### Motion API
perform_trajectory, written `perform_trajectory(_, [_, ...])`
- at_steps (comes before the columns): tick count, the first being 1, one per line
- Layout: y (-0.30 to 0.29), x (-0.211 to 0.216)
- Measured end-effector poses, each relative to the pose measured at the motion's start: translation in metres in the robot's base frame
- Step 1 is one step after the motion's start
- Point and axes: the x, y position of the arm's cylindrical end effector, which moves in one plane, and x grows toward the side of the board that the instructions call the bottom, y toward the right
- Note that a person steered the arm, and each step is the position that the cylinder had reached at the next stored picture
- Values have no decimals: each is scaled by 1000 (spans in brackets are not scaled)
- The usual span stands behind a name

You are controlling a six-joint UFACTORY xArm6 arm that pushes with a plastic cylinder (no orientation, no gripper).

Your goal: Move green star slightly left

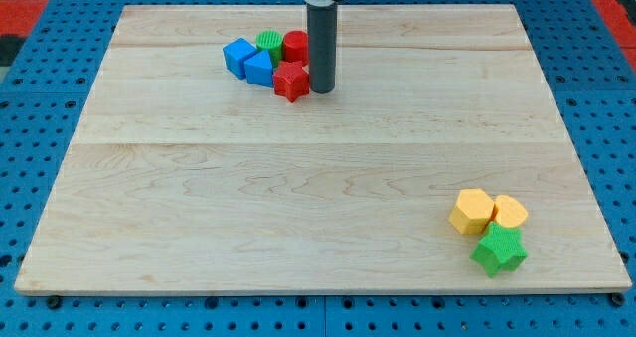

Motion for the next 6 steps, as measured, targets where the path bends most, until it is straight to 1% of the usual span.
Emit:
perform_trajectory(1, [22,6])
perform_trajectory(2, [91,26])
perform_trajectory(3, [171,64])
perform_trajectory(4, [241,114])
perform_trajectory(5, [272,184])
perform_trajectory(6, [271,228])
